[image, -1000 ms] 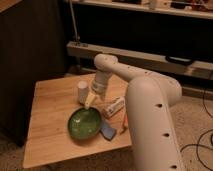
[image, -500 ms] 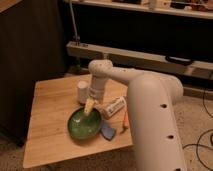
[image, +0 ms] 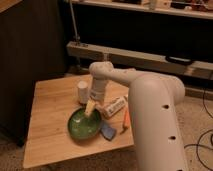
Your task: Pick up the ceramic bowl
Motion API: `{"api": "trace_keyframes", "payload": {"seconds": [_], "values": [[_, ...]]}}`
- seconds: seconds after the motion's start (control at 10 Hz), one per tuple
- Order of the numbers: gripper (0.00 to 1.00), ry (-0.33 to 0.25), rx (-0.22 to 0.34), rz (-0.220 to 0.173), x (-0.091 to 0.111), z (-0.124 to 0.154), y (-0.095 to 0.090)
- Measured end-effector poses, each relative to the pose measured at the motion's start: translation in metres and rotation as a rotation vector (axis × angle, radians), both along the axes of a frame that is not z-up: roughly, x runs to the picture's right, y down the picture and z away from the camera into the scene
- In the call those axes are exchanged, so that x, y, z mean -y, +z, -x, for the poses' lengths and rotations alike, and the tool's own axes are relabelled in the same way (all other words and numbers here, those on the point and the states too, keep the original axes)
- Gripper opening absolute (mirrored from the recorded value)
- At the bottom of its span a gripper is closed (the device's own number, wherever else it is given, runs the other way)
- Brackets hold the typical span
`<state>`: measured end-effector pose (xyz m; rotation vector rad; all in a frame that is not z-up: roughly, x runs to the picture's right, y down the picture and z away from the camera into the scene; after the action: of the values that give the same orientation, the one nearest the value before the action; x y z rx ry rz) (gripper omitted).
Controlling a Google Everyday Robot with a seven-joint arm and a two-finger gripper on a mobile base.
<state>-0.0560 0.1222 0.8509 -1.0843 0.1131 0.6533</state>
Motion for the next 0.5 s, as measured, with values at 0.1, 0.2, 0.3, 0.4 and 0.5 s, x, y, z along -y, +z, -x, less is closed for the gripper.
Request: {"api": "trace_keyframes", "payload": {"seconds": [0.1,0.2,0.3,0.4,0.5], "values": [[0.8,0.008,0.006,0.013,-0.003,0.001,0.001],[0.8,0.009,0.012,0.026,-0.006,0.004,0.003],[0.8,0.013,0.019,0.047,-0.011,0.006,0.005],[0.75,0.015,0.024,0.068,-0.016,0.005,0.008],[0.66,0.016,0.026,0.088,-0.021,0.005,0.01]]}}
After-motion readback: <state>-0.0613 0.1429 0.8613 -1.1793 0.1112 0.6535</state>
